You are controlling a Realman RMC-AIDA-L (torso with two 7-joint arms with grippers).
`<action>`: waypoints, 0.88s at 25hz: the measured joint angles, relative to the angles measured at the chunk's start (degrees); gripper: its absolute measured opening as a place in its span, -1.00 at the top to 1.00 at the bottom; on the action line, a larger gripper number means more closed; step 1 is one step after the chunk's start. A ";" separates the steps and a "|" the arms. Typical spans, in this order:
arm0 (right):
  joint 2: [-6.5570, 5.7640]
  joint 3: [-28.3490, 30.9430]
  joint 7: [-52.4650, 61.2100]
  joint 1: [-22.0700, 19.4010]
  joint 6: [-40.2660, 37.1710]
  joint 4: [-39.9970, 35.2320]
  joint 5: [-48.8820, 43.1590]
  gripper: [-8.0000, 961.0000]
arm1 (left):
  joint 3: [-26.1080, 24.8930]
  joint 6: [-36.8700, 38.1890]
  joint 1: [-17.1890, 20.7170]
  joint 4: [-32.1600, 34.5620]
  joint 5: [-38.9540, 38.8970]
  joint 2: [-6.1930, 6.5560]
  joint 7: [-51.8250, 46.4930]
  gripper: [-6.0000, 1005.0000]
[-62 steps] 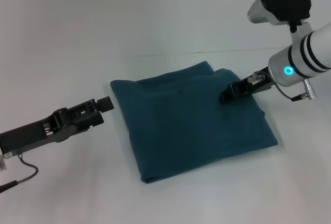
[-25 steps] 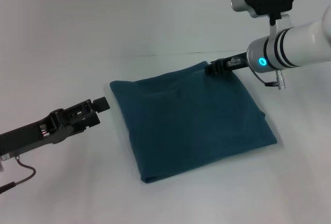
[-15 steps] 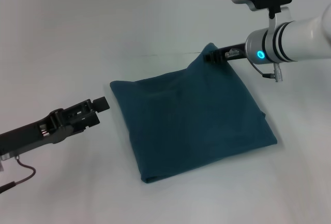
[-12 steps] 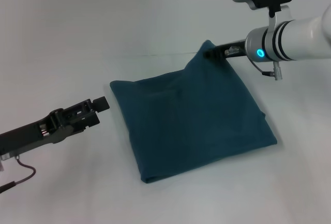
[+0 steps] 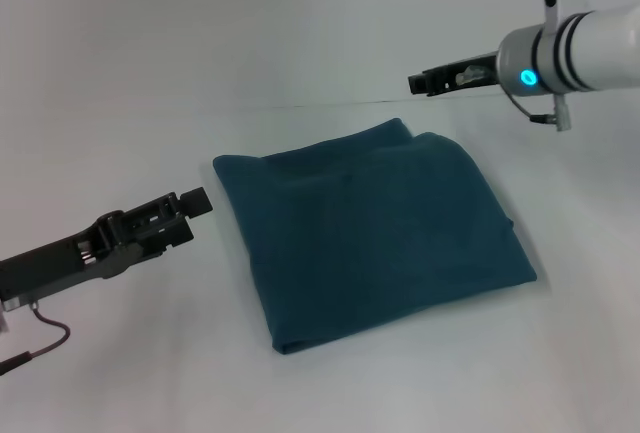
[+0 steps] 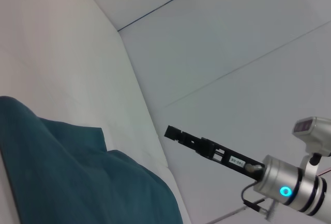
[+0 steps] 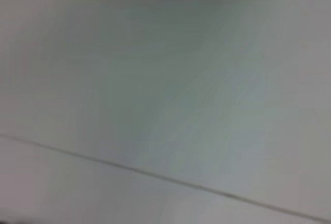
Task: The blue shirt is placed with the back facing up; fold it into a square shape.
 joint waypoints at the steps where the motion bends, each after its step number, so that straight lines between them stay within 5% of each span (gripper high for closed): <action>1: -0.41 0.30 0.34 -0.13 -2.22 -0.60 0.23 0.05 | 0.00 0.01 0.01 0.00 0.02 0.00 0.00 -0.89; 10: -4.02 11.97 1.37 -4.09 -26.25 -6.23 7.37 0.05 | 0.00 0.45 -0.08 0.02 -0.06 0.24 -1.08 -0.89; 12: -6.24 15.82 -0.35 -7.57 -32.15 -6.24 13.94 0.02 | 0.00 0.57 -0.13 0.13 -0.06 0.32 -1.61 -0.89; 13: -6.24 15.82 -0.35 -7.57 -32.15 -6.24 13.94 -0.01 | 0.00 0.61 -0.15 0.21 -0.05 0.33 -1.91 -0.89; 14: -7.91 16.89 -1.75 -10.60 -35.21 -6.25 18.81 -0.04 | 0.00 0.63 -0.15 0.25 -0.03 0.34 -2.17 -0.89; 22: -12.03 22.32 -5.66 -21.24 -45.63 -6.30 29.10 -0.36 | 0.05 0.85 -0.08 0.45 1.42 0.85 -7.67 -0.89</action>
